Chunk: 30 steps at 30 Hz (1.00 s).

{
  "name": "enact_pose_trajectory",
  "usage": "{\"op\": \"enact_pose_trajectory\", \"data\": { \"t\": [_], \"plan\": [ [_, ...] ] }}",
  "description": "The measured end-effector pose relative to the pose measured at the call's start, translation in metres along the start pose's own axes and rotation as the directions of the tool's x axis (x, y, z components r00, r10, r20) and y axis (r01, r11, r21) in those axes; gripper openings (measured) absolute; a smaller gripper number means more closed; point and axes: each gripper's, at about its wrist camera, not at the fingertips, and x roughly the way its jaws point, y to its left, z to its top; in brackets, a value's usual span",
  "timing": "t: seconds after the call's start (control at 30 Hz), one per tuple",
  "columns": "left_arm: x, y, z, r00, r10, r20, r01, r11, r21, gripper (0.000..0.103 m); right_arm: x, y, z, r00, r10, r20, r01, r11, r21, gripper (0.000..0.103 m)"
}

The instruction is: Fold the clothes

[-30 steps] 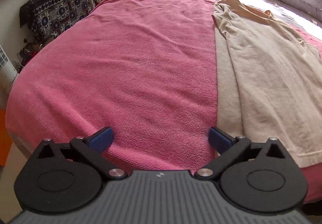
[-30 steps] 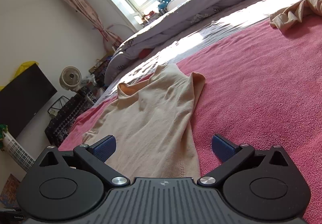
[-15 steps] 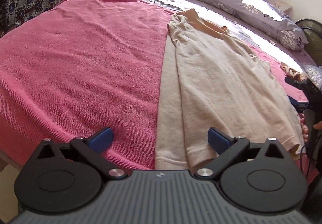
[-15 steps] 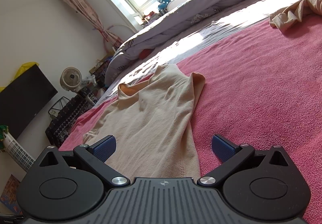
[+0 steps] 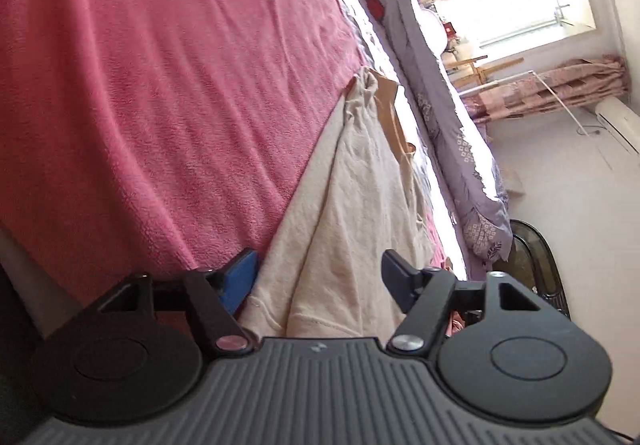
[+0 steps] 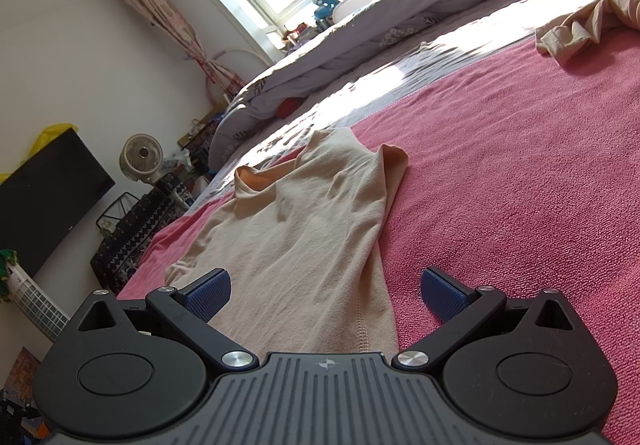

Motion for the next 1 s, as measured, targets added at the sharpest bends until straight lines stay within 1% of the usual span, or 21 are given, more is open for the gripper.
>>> {"op": "enact_pose_trajectory", "data": {
  "t": [0.03,0.07,0.1,0.13,0.2,0.23,0.27,0.3,0.33,0.37,0.43,0.5,0.53,0.57,0.6,0.7,0.73,0.77,0.87,1.0],
  "plan": [
    [0.002,0.002,0.001,0.999,0.035,-0.005,-0.035,0.999,-0.01,0.037,-0.002,-0.001,0.001,1.0,0.001,0.0,-0.001,1.0,0.0,0.103],
    [0.003,0.002,0.002,0.998,0.064,-0.01,-0.064,0.998,-0.005,0.022,-0.003,-0.002,0.001,1.0,0.001,-0.001,-0.001,1.0,-0.001,0.103],
    [0.004,0.0,0.002,0.997,0.081,-0.017,-0.081,0.997,0.013,0.015,-0.004,-0.003,0.001,1.0,0.001,-0.001,-0.001,1.0,-0.001,0.103],
    [0.006,-0.001,0.002,0.995,0.096,-0.024,-0.096,0.995,0.03,0.014,-0.004,-0.004,0.002,1.0,0.002,-0.001,-0.002,1.0,-0.001,0.103],
    [0.009,-0.003,0.002,0.996,0.08,-0.049,-0.077,0.996,0.043,0.015,-0.005,-0.005,0.002,1.0,0.001,-0.002,-0.001,1.0,-0.002,0.103],
    [0.011,-0.004,0.001,0.995,0.069,-0.065,-0.066,0.997,0.044,0.02,-0.006,-0.006,0.002,1.0,0.002,-0.002,-0.002,1.0,-0.002,0.103],
    [0.014,-0.004,0.001,0.995,0.06,-0.075,-0.057,0.997,0.045,0.03,-0.007,-0.007,0.003,1.0,0.002,-0.002,-0.002,1.0,-0.002,0.103],
    [0.016,-0.007,0.0,0.996,0.052,-0.077,-0.048,0.997,0.053,0.036,-0.009,-0.007,0.004,1.0,0.003,-0.002,-0.003,1.0,-0.002,0.103],
    [0.017,-0.009,0.0,0.996,0.044,-0.08,-0.039,0.997,0.062,0.046,-0.009,-0.008,0.004,1.0,0.003,-0.002,-0.003,1.0,-0.002,0.103],
    [0.019,-0.012,0.0,0.996,0.037,-0.083,-0.031,0.997,0.071,0.05,-0.009,-0.009,0.004,1.0,0.003,-0.003,-0.003,1.0,-0.002,0.103],
    [0.023,-0.021,0.0,0.995,0.054,-0.086,-0.044,0.993,0.114,0.052,-0.01,-0.009,0.005,1.0,0.003,-0.003,-0.003,1.0,-0.002,0.103],
    [0.023,-0.029,0.001,0.994,0.081,-0.077,-0.069,0.987,0.146,0.048,-0.011,-0.01,0.005,1.0,0.003,-0.003,-0.003,1.0,-0.002,0.103],
    [0.022,-0.028,0.002,0.994,0.082,-0.07,-0.072,0.988,0.138,0.04,-0.011,-0.01,0.005,1.0,0.003,-0.003,-0.003,1.0,-0.002,0.103],
    [0.022,-0.025,0.001,0.995,0.078,-0.067,-0.071,0.991,0.11,0.023,-0.011,-0.009,0.005,1.0,0.003,-0.003,-0.003,1.0,-0.002,0.103],
    [0.022,-0.021,0.001,0.995,0.074,-0.064,-0.069,0.994,0.08,0.014,-0.01,-0.009,0.005,1.0,0.003,-0.003,-0.003,1.0,-0.002,0.103],
    [0.019,-0.001,0.001,0.998,0.023,-0.057,-0.025,0.999,-0.034,0.005,-0.01,-0.009,0.004,1.0,0.003,-0.002,-0.003,1.0,-0.002,0.103],
    [0.019,-0.001,0.001,0.998,0.03,-0.054,-0.032,0.999,-0.03,0.001,-0.01,-0.009,0.004,1.0,0.003,-0.002,-0.003,1.0,-0.002,0.103],
    [0.02,-0.002,0.0,0.998,0.039,-0.051,-0.04,0.999,-0.025,0.0,-0.01,-0.009,0.004,1.0,0.004,-0.002,-0.004,1.0,-0.001,0.103],
    [0.017,-0.022,0.003,0.995,0.097,0.003,-0.097,0.994,0.059,0.0,-0.012,-0.011,0.005,1.0,0.005,-0.002,-0.005,1.0,-0.002,0.103],
    [0.0,-0.046,0.024,0.985,0.111,0.131,-0.128,0.984,0.126,0.0,-0.012,-0.011,0.005,1.0,0.005,-0.002,-0.005,1.0,-0.001,0.103]
  ]
}}
